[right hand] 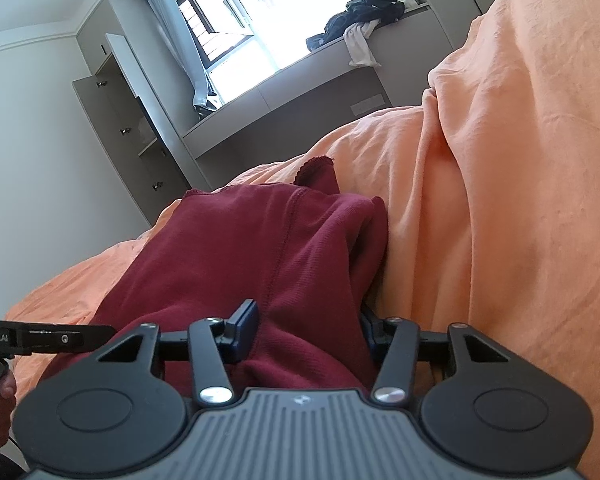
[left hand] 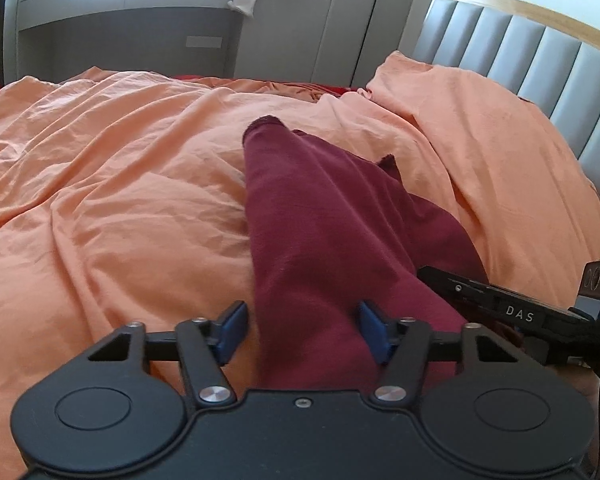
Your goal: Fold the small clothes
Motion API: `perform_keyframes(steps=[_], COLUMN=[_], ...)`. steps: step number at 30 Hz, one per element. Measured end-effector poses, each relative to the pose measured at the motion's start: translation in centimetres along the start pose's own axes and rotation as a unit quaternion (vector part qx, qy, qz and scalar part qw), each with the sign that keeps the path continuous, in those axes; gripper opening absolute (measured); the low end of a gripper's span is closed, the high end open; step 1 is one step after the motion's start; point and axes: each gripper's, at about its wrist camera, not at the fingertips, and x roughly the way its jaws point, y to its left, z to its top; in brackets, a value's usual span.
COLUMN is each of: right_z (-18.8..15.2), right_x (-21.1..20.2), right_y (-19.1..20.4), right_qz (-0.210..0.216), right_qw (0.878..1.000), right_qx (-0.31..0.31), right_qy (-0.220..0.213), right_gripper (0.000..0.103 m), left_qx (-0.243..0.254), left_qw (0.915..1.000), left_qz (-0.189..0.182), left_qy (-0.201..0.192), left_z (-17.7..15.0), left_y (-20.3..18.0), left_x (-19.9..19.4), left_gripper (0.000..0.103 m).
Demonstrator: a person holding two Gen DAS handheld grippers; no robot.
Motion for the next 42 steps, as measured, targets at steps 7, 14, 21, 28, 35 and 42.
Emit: perform_keyframes(steps=[7, 14, 21, 28, 35, 42], right_z=[-0.4, 0.1, 0.0, 1.0, 2.6, 5.1], right_x=[-0.4, -1.1, -1.8, -2.9, -2.6, 0.5], right_y=[0.4, 0.1, 1.5, 3.9, 7.1, 10.6], right_qz=[-0.009, 0.012, 0.009, 0.016, 0.034, 0.054], right_qw=[1.000, 1.000, 0.999, 0.997, 0.990, 0.983], right_qx=[0.004, 0.007, -0.025, -0.052, -0.073, -0.108], right_qy=[-0.017, -0.015, -0.031, -0.062, -0.112, -0.137], right_gripper=[0.044, 0.032, 0.025, 0.022, 0.022, 0.022], left_qx=[0.046, 0.094, 0.119, 0.161, 0.215, 0.199], left_qw=[0.9984, 0.9943, 0.9909, 0.9829, 0.9603, 0.9526], left_qz=[0.032, 0.049, 0.059, 0.069, 0.118, 0.164], left_qy=[-0.011, -0.013, -0.021, -0.057, -0.133, -0.162], left_z=[-0.3, -0.2, -0.2, 1.1, 2.5, 4.0], left_y=[-2.1, -3.4, -4.2, -5.4, -6.2, -3.7], left_x=[-0.5, -0.6, -1.1, -2.7, -5.8, -7.5], left_gripper=[0.045, 0.039, 0.032, 0.026, 0.024, 0.024])
